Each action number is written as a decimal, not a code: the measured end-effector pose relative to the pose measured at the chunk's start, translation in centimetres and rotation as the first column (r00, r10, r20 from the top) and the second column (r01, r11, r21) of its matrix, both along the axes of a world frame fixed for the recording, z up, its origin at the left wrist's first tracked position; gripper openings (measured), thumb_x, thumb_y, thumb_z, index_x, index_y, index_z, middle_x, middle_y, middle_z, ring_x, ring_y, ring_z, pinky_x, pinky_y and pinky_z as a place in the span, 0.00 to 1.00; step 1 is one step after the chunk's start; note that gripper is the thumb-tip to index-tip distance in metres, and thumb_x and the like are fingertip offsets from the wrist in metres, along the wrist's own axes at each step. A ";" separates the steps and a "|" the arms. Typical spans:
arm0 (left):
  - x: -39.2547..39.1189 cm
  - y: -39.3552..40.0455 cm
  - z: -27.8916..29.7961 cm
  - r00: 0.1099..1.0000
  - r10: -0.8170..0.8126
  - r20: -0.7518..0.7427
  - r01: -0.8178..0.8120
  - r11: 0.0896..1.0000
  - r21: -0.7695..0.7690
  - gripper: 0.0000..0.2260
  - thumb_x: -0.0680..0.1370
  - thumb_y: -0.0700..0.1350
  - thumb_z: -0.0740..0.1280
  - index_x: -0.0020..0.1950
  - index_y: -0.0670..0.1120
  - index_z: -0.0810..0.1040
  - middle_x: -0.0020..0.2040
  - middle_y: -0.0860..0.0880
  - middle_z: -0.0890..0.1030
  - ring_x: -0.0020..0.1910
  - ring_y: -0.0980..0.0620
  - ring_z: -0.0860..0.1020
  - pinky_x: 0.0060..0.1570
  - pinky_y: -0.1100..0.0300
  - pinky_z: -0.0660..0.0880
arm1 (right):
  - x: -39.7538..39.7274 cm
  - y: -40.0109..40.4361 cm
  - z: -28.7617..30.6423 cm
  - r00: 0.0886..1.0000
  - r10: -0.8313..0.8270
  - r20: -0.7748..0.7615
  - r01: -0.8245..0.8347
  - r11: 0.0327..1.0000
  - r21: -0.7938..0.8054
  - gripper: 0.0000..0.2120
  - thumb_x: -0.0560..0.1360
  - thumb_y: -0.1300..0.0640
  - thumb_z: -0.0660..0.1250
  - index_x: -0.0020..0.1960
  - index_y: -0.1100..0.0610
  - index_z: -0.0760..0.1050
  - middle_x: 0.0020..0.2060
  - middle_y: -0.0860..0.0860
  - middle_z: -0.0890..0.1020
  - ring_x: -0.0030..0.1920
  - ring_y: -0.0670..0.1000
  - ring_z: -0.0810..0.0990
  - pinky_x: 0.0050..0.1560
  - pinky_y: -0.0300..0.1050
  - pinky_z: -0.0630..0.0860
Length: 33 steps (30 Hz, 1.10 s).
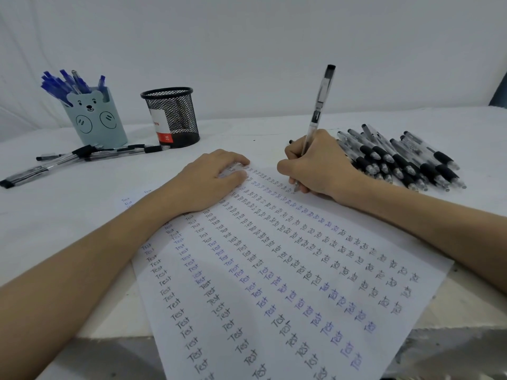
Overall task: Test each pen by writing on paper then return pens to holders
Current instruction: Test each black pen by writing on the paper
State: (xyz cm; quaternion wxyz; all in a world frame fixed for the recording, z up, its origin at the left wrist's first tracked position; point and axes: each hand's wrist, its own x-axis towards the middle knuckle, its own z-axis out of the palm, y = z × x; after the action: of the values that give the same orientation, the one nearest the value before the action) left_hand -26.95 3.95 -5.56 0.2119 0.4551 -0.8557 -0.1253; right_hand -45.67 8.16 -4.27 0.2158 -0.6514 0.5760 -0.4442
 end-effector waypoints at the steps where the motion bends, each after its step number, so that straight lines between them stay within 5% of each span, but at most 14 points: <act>1: 0.0 0.0 0.0 1.000 -0.002 -0.001 0.002 1.000 -0.002 0.15 0.80 0.51 0.59 0.66 0.54 0.71 0.67 0.53 0.71 0.66 0.54 0.67 0.68 0.53 0.62 | 0.0 0.0 0.0 1.000 -0.008 -0.001 0.008 1.000 -0.007 0.22 0.67 0.69 0.62 0.21 0.55 0.57 0.14 0.45 0.62 0.20 0.47 0.72 0.19 0.32 0.61; 8: 0.0 0.1 0.1 1.000 -0.003 -0.003 0.003 1.000 0.000 0.15 0.80 0.51 0.59 0.66 0.54 0.71 0.67 0.53 0.71 0.66 0.54 0.67 0.66 0.55 0.62 | -0.4 0.1 0.8 0.963 -0.035 0.266 0.002 0.992 0.123 0.13 0.71 0.63 0.65 0.28 0.60 0.70 0.16 0.50 0.70 0.16 0.47 0.62 0.22 0.33 0.58; 13: 0.0 0.0 0.1 1.000 -0.004 0.000 0.004 1.000 -0.002 0.15 0.80 0.53 0.59 0.66 0.53 0.71 0.67 0.53 0.71 0.66 0.54 0.67 0.66 0.56 0.62 | -1.2 0.0 1.5 0.970 -0.055 0.236 0.016 0.986 0.163 0.12 0.73 0.60 0.68 0.39 0.55 0.64 0.15 0.48 0.67 0.16 0.46 0.60 0.20 0.33 0.56; 16: 0.0 0.0 0.0 1.000 -0.005 -0.006 0.005 1.000 0.012 0.19 0.77 0.58 0.58 0.66 0.54 0.72 0.67 0.54 0.71 0.66 0.54 0.68 0.66 0.55 0.63 | -1.5 -0.2 1.6 0.956 -0.046 0.289 -0.004 0.985 0.171 0.10 0.79 0.53 0.62 0.45 0.56 0.62 0.14 0.48 0.66 0.16 0.47 0.58 0.23 0.36 0.56; 23: 0.0 0.1 0.1 1.000 -0.009 -0.020 0.009 1.000 0.004 0.15 0.80 0.51 0.59 0.66 0.53 0.72 0.67 0.53 0.71 0.66 0.54 0.68 0.68 0.52 0.63 | -1.6 0.3 2.4 0.883 -0.015 0.470 -0.108 0.966 0.234 0.15 0.82 0.46 0.54 0.45 0.57 0.64 0.15 0.50 0.64 0.17 0.48 0.57 0.26 0.38 0.54; 28: 0.0 0.1 0.1 1.000 -0.004 -0.005 0.004 1.000 0.007 0.16 0.80 0.55 0.58 0.67 0.53 0.71 0.67 0.53 0.71 0.66 0.54 0.68 0.68 0.53 0.63 | -2.7 0.2 3.0 0.945 -0.047 0.324 -0.059 0.948 0.311 0.12 0.78 0.54 0.60 0.38 0.57 0.73 0.22 0.51 0.70 0.21 0.51 0.67 0.28 0.38 0.60; 33: 0.0 0.1 0.1 1.000 -0.003 -0.004 0.003 1.000 0.007 0.15 0.80 0.51 0.59 0.67 0.53 0.71 0.68 0.53 0.70 0.67 0.53 0.67 0.68 0.52 0.62 | -3.2 0.3 3.5 0.935 -0.033 0.352 -0.062 0.964 0.257 0.14 0.77 0.57 0.59 0.39 0.63 0.77 0.23 0.52 0.68 0.20 0.50 0.64 0.24 0.36 0.61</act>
State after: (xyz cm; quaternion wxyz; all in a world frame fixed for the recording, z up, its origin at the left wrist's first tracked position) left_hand -26.93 4.09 -5.45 0.2116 0.4542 -0.8557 -0.1294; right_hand -48.82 8.45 -0.79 0.4038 -0.5307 0.5771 -0.4715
